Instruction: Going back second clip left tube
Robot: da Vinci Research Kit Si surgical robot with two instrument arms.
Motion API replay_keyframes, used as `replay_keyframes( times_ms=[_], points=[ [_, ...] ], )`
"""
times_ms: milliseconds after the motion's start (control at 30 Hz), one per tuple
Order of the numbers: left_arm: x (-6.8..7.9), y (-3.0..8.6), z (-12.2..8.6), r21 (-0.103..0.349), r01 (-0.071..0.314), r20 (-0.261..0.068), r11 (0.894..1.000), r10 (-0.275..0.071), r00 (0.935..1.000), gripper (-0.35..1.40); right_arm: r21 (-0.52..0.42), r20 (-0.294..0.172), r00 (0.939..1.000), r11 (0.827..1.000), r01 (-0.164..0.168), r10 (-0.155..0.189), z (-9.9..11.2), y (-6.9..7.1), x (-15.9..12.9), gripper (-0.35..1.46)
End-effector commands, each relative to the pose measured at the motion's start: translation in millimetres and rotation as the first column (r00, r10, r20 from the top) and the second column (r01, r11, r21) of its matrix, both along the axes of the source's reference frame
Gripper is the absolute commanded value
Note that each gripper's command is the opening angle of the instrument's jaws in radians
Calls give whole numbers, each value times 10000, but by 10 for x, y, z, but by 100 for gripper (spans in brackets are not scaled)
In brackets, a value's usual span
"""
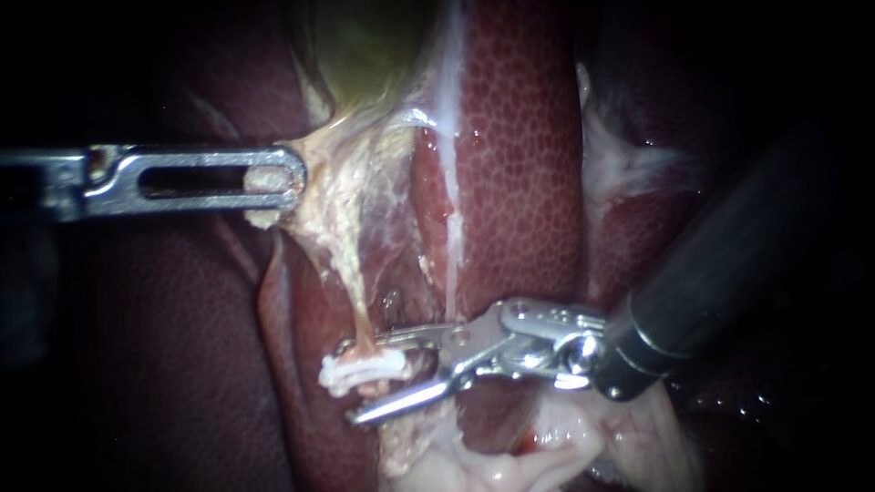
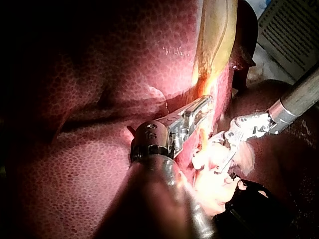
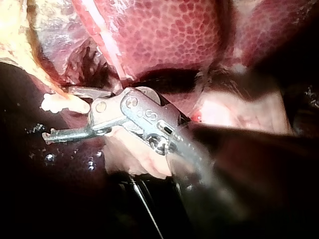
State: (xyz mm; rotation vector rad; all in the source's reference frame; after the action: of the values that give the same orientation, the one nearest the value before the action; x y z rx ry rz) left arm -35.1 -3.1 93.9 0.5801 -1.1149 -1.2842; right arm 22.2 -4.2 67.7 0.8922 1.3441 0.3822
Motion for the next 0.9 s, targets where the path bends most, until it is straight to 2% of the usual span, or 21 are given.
replay_keyframes(
  times_ms=[33, 133, 233, 433, 567, 733, 900],
  points=[
    [0, 0, 0, -1, -2, 3, 10000, 2, 10000, -35, -60, -41, 10000, 10000, 13, -13, -4, 4, -8, 60],
    [1, 0, 0, -1, -6, 5, 10000, 6, 10000, -35, -306, -152, 9999, 9995, -2, -2, -14, 14, -31, 60],
    [1, 0, 0, -1, -6, 5, 10000, 6, 10000, -35, -458, -116, 9998, 9988, -163, 158, -26, 26, -53, 60],
    [0, 0, 0, 0, -5, 4, 10000, 5, 10000, -35, -948, -77, 9986, 9941, -523, 518, -63, 63, -102, 60],
    [-1, 1, 2, -6, -3, 3, 10000, 3, 10000, -35, -1166, -44, 9982, 9914, -601, 600, -85, 79, -121, 60],
    [-2, 1, 4, -14, -1, -1, 10000, 1, 10000, -35, -1350, 10, 9986, 9895, -524, 530, -105, 89, -135, 60],
    [-4, 1, 7, -24, 10, -9, 10000, -10, 10000, -35, -1441, 1, 9989, 9885, -458, 463, -120, 90, -140, 60]
  ],
)
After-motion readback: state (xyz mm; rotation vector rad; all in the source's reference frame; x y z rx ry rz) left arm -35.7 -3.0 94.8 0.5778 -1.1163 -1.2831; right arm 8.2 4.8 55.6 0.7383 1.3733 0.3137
